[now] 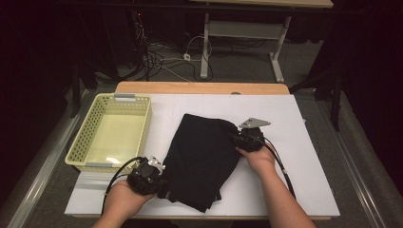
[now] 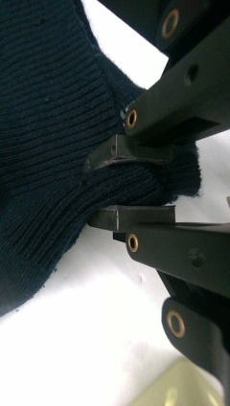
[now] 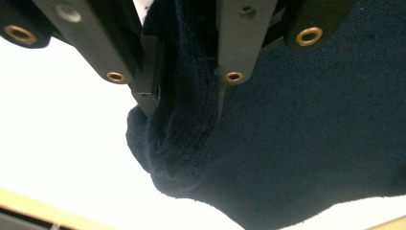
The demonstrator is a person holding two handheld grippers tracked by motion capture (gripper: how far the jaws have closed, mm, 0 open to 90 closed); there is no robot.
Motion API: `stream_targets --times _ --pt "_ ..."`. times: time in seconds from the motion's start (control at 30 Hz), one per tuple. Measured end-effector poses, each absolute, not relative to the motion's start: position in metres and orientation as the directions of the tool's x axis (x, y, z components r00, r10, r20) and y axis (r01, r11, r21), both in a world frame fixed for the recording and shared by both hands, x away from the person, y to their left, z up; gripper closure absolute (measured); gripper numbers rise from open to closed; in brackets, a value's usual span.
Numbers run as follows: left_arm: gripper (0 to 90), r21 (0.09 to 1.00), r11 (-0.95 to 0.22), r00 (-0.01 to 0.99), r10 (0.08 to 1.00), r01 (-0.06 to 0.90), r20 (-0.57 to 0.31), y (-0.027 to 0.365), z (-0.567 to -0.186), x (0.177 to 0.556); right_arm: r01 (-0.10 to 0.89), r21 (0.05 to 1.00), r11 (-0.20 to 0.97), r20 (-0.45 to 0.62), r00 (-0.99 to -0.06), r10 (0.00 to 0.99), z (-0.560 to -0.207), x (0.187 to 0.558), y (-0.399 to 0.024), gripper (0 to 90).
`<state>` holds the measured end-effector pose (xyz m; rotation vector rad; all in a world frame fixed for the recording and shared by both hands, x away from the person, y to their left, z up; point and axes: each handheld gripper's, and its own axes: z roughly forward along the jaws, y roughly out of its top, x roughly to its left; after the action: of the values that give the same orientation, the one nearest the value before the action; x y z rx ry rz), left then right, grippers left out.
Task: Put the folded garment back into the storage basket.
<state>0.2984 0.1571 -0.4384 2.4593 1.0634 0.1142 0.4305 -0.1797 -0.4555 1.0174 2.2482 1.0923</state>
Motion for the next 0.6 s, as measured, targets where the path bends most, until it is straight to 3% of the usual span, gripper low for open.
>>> stream_targets --times 0.4,0.6 --pt "73.8 0.369 -0.601 0.666 0.742 0.709 -0.071 0.181 -0.419 0.313 0.360 0.837 0.412 -0.087 -0.657 0.749 -0.448 0.431 -0.160 76.7" --pt "73.8 0.333 -0.621 0.673 0.738 0.710 -0.058 0.180 -0.423 0.317 0.407 0.823 0.397 -0.052 -0.643 0.764 -0.462 0.437 -0.156 76.6"
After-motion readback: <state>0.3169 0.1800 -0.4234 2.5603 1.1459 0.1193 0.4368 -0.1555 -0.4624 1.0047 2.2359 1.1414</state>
